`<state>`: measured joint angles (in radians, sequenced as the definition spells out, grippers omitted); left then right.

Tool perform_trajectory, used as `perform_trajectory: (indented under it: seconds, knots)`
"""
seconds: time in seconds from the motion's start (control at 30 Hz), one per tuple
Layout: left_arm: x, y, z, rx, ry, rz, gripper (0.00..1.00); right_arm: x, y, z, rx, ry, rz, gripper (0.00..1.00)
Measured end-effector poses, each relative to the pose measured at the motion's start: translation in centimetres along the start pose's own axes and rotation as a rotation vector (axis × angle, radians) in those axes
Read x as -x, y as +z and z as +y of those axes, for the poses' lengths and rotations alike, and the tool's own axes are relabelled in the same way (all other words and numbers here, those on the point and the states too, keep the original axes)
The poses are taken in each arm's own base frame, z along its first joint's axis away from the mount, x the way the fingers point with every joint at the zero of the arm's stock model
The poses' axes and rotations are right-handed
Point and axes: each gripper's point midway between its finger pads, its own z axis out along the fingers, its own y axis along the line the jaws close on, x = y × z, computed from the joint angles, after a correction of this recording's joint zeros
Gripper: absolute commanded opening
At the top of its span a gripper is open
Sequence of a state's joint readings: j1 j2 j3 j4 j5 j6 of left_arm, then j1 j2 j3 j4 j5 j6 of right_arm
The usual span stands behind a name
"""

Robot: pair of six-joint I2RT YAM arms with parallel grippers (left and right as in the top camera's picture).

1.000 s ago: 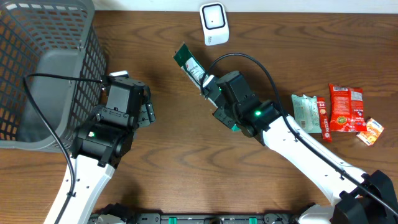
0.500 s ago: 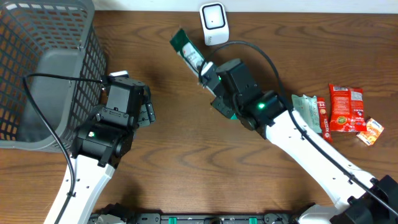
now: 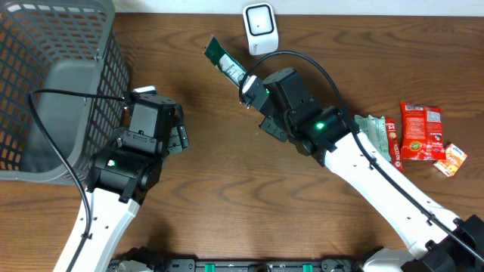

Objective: Scan the item barcode
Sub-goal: 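Carry the gloves pack with the right gripper toward the scanner, then hold the green gloves pack up in front of the scanner window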

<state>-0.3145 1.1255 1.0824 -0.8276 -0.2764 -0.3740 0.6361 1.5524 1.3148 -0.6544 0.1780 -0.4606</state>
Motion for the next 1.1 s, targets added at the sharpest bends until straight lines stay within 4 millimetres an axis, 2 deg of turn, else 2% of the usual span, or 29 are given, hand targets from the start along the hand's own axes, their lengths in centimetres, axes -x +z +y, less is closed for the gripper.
perform_trajectory:
  seconds: [0.17,0.33,0.47,0.63,0.7,0.77,0.87,0.93,1.1]
  knots:
    - [0.0,0.0,0.0,0.000,0.000,0.000,0.84,0.5,0.0,-1.1,-0.058,-0.090,-0.011,0.01]
    - [0.0,0.0,0.0,0.000,0.000,0.000,0.84,2.8,-0.5,-3.5,-0.178,-0.173,-0.082,0.01]
    - [0.0,0.0,0.0,0.000,0.000,0.000,0.85,4.3,-1.8,-5.4,-0.251,-0.236,-0.096,0.01]
    - [0.0,0.0,0.0,0.001,0.000,0.000,0.84,8.1,-5.4,-8.3,-0.305,-0.282,-0.127,0.01]
    - [0.0,0.0,0.0,0.001,0.000,0.001,0.84,10.9,-7.1,-10.1,-0.336,-0.303,-0.150,0.01]
    - [0.0,0.0,0.0,0.002,0.001,0.002,0.84,11.8,-7.2,-10.7,-0.327,-0.342,-0.119,0.01]
    - [0.0,0.0,0.1,0.004,0.001,0.001,0.85,14.6,-5.8,-11.8,-0.350,-0.383,-0.135,0.01]
    - [0.0,0.0,0.1,0.004,0.000,0.000,0.85,16.1,-3.6,-12.3,-0.378,-0.423,-0.139,0.01]
    - [0.0,0.0,0.1,0.008,0.001,-0.002,0.85,17.9,2.5,-12.4,-0.438,-0.524,-0.135,0.01]
